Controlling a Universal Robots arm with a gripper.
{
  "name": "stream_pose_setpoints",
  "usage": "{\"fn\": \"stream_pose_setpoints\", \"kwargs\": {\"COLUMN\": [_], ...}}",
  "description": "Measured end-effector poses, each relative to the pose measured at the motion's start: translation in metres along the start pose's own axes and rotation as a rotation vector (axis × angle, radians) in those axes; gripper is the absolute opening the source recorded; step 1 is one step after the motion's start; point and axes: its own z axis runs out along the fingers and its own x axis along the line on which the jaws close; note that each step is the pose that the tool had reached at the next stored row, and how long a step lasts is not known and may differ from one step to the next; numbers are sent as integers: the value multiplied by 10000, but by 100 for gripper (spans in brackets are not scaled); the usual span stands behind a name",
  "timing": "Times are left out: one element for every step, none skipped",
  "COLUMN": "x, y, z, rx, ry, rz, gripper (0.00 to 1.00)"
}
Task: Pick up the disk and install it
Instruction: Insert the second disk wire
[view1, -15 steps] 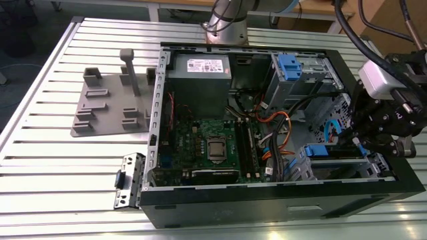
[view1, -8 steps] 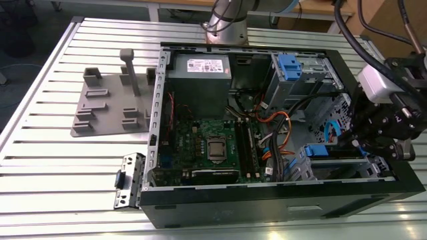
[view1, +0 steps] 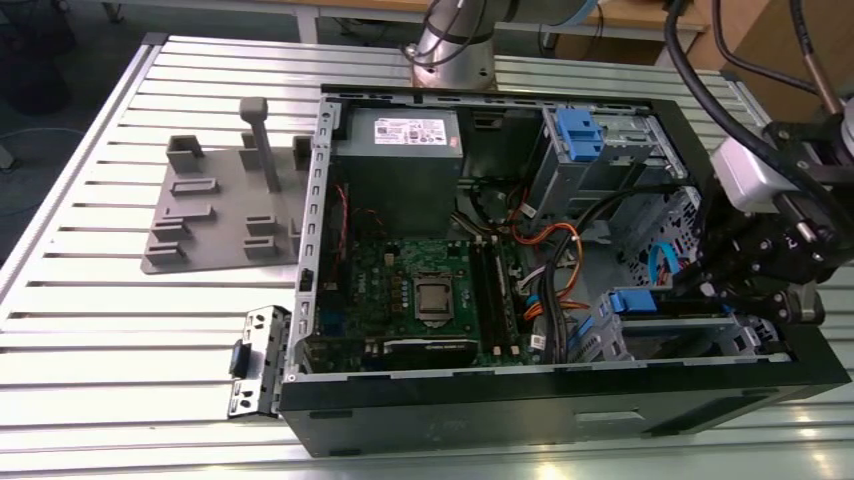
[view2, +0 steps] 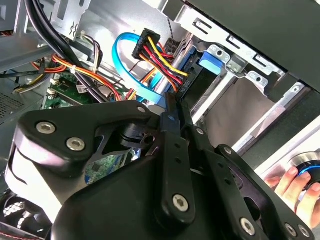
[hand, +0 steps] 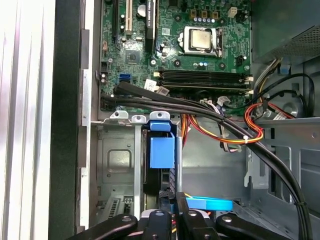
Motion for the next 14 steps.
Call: {"fn": "stream_pose_setpoints", "kwargs": {"x": [1,3,4,6,7,9,10,12,13,14,16,17,18,19], "y": [0,-1,-1,-1,-1,-1,-1,-1,-2,-2,-2,-2,-2,-3], "z": [4,8,16,21,24,27,31,35,39,44,49,55,59,65], "rx": [0,0,0,0,-1,-1,-1,-2,-2,-2,-1,-1,-1,-2], "ry": [1,3,-5,-5,-2,1,1,0,-1,0,1,1,2,2], "rz": [-1,-2,-3,-4,-5,-7,-7,-8,-9,-9,-9,-10,-10,-10], "gripper": [16,16,16,16,16,16,16,16,16,16,16,16,16,16]}}
